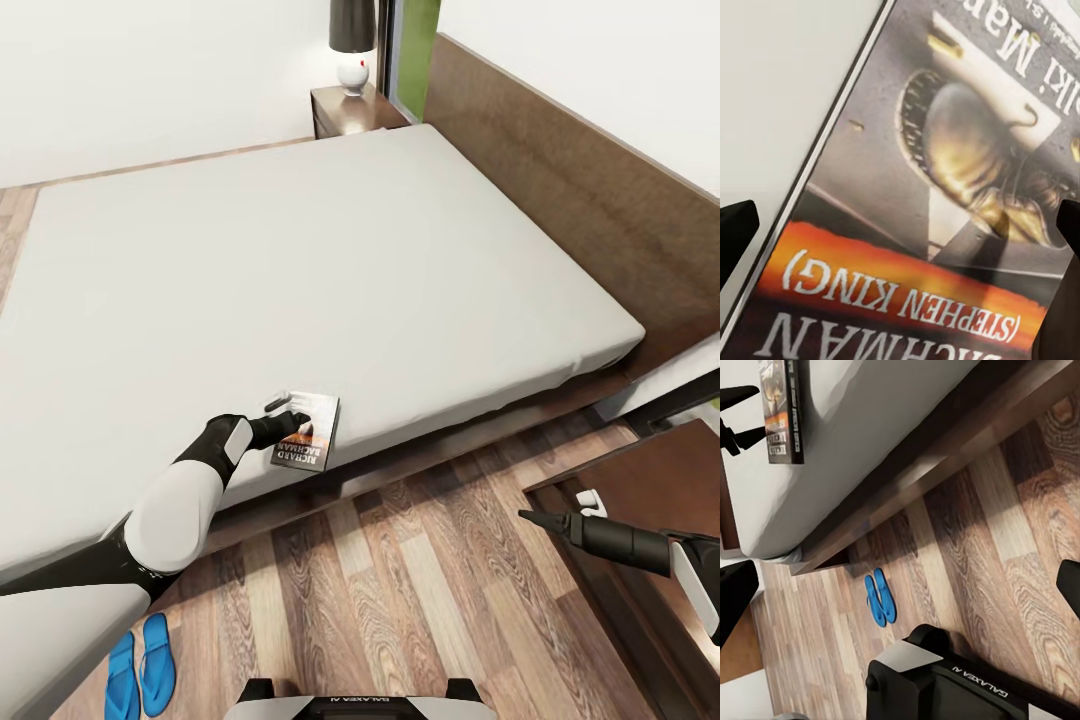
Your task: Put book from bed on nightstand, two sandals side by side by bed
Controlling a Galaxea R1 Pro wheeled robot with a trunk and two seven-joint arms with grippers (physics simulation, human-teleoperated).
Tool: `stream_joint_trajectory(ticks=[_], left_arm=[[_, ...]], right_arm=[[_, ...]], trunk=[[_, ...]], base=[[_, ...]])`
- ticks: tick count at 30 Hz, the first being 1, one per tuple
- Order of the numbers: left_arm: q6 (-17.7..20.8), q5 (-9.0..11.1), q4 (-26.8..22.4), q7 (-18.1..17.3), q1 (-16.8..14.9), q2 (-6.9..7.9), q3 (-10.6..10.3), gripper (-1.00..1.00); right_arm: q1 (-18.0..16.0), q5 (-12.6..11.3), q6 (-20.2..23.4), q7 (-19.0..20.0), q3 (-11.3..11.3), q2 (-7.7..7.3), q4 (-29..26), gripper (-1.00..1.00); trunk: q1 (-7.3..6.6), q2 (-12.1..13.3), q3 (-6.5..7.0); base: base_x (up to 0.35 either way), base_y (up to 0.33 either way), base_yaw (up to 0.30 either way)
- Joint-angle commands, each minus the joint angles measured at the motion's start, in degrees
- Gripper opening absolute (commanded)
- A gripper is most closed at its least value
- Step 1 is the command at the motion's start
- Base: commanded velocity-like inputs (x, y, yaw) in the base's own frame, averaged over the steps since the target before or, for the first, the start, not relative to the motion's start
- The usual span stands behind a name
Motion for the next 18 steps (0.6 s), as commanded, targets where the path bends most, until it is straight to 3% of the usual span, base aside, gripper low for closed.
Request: stream_joint_trajectory(ticks=[1,18], left_arm=[[0.3,-0.6,-0.2,-0.4,0.0,-0.07,0.4,1.0],[0.3,-0.6,-0.2,-0.4,0.0,0.01,0.5,1.0]], right_arm=[[0.0,-0.2,0.4,0.0,0.0,-0.02,0.0,1.0],[0.0,-0.2,0.4,0.0,-0.1,-0.03,0.0,1.0]], trunk=[[0.0,0.0,-0.03],[0.0,0.0,-0.03]], base=[[0.0,0.0,0.0],[0.0,0.0,0.0]])
